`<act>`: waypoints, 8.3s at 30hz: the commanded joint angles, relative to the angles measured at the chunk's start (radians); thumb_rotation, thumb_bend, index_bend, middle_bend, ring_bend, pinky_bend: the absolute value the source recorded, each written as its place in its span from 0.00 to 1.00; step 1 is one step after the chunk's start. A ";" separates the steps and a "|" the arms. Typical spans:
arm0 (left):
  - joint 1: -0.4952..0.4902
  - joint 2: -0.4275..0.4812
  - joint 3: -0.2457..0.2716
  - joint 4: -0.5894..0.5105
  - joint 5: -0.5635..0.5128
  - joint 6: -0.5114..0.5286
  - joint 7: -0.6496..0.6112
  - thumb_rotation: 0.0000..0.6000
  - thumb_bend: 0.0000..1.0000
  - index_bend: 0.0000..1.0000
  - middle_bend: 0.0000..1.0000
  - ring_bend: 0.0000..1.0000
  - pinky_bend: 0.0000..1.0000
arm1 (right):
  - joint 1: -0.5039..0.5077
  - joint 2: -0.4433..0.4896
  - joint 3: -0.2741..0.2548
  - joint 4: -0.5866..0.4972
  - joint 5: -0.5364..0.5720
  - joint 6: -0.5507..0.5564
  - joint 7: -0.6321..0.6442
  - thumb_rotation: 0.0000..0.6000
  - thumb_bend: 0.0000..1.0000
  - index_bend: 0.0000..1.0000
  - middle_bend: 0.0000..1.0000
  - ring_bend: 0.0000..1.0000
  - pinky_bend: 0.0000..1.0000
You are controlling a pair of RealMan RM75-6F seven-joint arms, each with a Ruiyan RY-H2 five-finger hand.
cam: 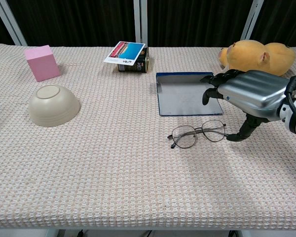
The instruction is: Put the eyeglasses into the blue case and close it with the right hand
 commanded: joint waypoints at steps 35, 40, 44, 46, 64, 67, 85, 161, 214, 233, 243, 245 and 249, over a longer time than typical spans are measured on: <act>0.008 0.009 0.003 0.016 -0.027 -0.012 -0.009 0.74 0.02 0.09 0.00 0.00 0.07 | 0.096 -0.163 -0.043 0.212 -0.046 0.032 0.126 1.00 0.32 0.60 0.00 0.00 0.00; 0.009 0.013 0.004 0.011 -0.023 -0.007 -0.007 0.74 0.02 0.09 0.00 0.00 0.07 | 0.104 -0.161 -0.046 0.211 -0.034 0.021 0.130 1.00 0.35 0.60 0.00 0.00 0.00; 0.009 0.011 0.004 0.013 -0.026 -0.012 -0.008 0.75 0.02 0.09 0.00 0.00 0.07 | 0.108 -0.161 -0.051 0.213 -0.029 0.019 0.133 1.00 0.37 0.60 0.00 0.00 0.00; 0.009 0.011 0.004 0.014 -0.026 -0.012 -0.010 0.75 0.02 0.09 0.00 0.00 0.07 | 0.109 -0.161 -0.052 0.214 -0.029 0.020 0.135 1.00 0.38 0.60 0.00 0.00 0.00; 0.010 0.010 0.003 0.024 -0.028 -0.014 -0.019 0.75 0.02 0.09 0.00 0.00 0.07 | 0.119 -0.170 -0.064 0.234 -0.055 0.037 0.167 1.00 0.48 0.65 0.00 0.00 0.00; 0.008 0.009 0.003 0.026 -0.028 -0.017 -0.021 0.75 0.02 0.09 0.00 0.00 0.07 | 0.117 -0.176 -0.059 0.250 -0.071 0.054 0.181 1.00 0.48 0.67 0.00 0.00 0.00; 0.007 0.019 0.000 0.038 -0.055 -0.038 -0.033 0.75 0.02 0.09 0.00 0.00 0.07 | 0.268 -0.302 0.126 0.570 0.033 -0.061 0.294 1.00 0.48 0.70 0.00 0.00 0.00; 0.008 0.013 0.006 0.073 -0.079 -0.073 -0.071 0.75 0.02 0.09 0.00 0.00 0.07 | 0.329 -0.388 0.131 0.724 0.142 -0.111 0.210 1.00 0.40 0.14 0.00 0.00 0.00; 0.006 0.008 0.001 0.083 -0.070 -0.063 -0.086 0.75 0.02 0.09 0.00 0.00 0.08 | 0.369 -0.178 -0.034 0.346 0.403 -0.065 -0.002 1.00 0.37 0.40 0.00 0.00 0.00; 0.003 0.002 0.004 0.091 -0.062 -0.065 -0.090 0.75 0.02 0.09 0.00 0.00 0.08 | 0.294 -0.217 -0.073 0.462 0.080 0.028 0.269 1.00 0.51 0.53 0.00 0.00 0.00; -0.001 0.005 0.005 0.064 -0.050 -0.059 -0.062 0.75 0.02 0.09 0.00 0.00 0.08 | 0.186 -0.180 -0.150 0.466 -0.113 0.171 0.372 1.00 0.52 0.69 0.00 0.00 0.00; -0.003 0.003 0.007 0.060 -0.046 -0.061 -0.055 0.75 0.02 0.09 0.00 0.00 0.08 | 0.147 -0.158 -0.179 0.457 -0.158 0.214 0.405 1.00 0.52 0.71 0.00 0.00 0.00; -0.003 0.001 0.008 0.055 -0.042 -0.058 -0.046 0.76 0.02 0.09 0.00 0.00 0.08 | 0.070 -0.110 -0.237 0.444 -0.231 0.289 0.467 1.00 0.52 0.78 0.00 0.00 0.00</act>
